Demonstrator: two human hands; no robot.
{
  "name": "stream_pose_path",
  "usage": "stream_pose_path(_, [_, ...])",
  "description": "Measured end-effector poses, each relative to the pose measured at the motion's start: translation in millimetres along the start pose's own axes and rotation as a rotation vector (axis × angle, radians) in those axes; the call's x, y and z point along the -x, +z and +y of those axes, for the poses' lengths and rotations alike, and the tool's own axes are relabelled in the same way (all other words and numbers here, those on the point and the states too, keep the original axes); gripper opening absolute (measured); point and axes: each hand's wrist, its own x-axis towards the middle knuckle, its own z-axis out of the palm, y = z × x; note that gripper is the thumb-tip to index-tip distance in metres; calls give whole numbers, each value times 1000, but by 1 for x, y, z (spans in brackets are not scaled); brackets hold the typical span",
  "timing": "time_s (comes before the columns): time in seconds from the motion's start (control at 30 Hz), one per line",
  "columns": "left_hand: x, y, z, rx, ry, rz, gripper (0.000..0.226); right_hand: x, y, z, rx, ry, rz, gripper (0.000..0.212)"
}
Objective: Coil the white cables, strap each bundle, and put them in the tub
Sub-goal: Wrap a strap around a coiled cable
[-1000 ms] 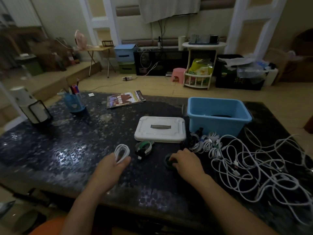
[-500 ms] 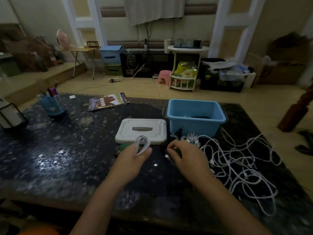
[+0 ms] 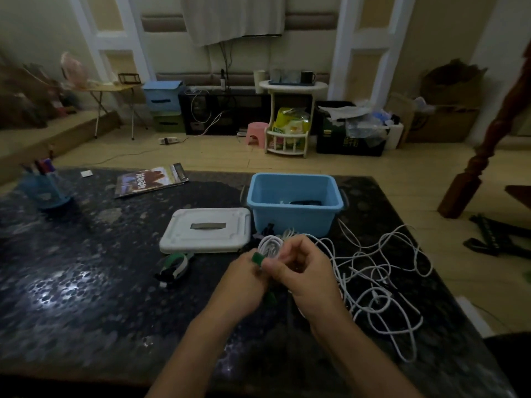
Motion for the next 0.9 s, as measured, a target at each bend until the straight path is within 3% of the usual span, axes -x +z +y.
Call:
stream_pose_path(0.3, [11,-7,13,133,251,-218,50,-2,-5,5,11,99,53,40])
stream_pose_path(0.4, [9,-6,17,264,148,-258,58,-3,-8,2,14,142,26,37])
stream_pose_path(0.5, [8,-2,17,539,-94,-315,42,-5,-9,0,56,158,11,34])
stream_pose_path(0.57, [15,-3,19,618,-141,-288,38,-5,-8,-1,60,159,0,36])
stream_pose_path(0.63, [18,-6,20,672,-198,-144,41,-5,-9,-4,44,161,-21,39])
stream_pose_path(0.73, [14,-8,17,575,-197,22,36,-7,-10,-5,56,154,-80,33])
stream_pose_path(0.9, [9,-4,10,411,-117,73,32,-8,-9,1,92,139,-95,29])
